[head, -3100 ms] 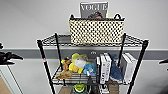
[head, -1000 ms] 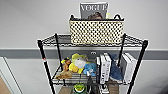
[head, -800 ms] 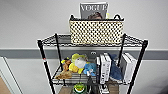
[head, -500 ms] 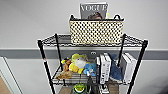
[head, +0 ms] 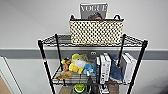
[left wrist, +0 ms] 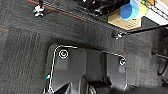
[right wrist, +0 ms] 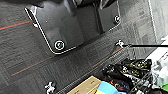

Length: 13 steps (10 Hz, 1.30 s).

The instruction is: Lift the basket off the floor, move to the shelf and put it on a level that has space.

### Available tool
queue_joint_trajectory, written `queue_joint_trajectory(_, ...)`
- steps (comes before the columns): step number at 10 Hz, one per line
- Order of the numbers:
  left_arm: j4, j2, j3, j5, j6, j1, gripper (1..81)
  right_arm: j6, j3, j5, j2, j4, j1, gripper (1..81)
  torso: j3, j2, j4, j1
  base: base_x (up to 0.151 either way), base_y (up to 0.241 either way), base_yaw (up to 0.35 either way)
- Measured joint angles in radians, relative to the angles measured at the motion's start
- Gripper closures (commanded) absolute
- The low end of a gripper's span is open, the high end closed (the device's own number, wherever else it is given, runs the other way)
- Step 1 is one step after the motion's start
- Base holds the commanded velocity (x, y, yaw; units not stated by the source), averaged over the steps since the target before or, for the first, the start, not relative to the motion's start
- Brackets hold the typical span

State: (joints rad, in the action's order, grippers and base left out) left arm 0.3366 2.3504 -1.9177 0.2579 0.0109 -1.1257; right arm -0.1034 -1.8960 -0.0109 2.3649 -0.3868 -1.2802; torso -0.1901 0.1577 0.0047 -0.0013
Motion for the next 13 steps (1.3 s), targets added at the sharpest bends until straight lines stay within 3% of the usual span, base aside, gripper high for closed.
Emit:
queue_joint_trajectory(9,-0.08,0.207,-0.232,-0.053,-0.017,-0.12,1.0,0.077,-0.376,0.017,0.277,0.016,-0.116,1.0,0.001,0.001,0.0,0.0,0.0,0.0,0.0)
queue_joint_trajectory(13,-0.114,0.32,-0.356,-0.057,-0.018,-0.153,1.0,0.085,-0.54,0.022,0.392,0.045,-0.158,1.0,0.001,0.001,0.0,0.0,0.0,0.0,0.0)
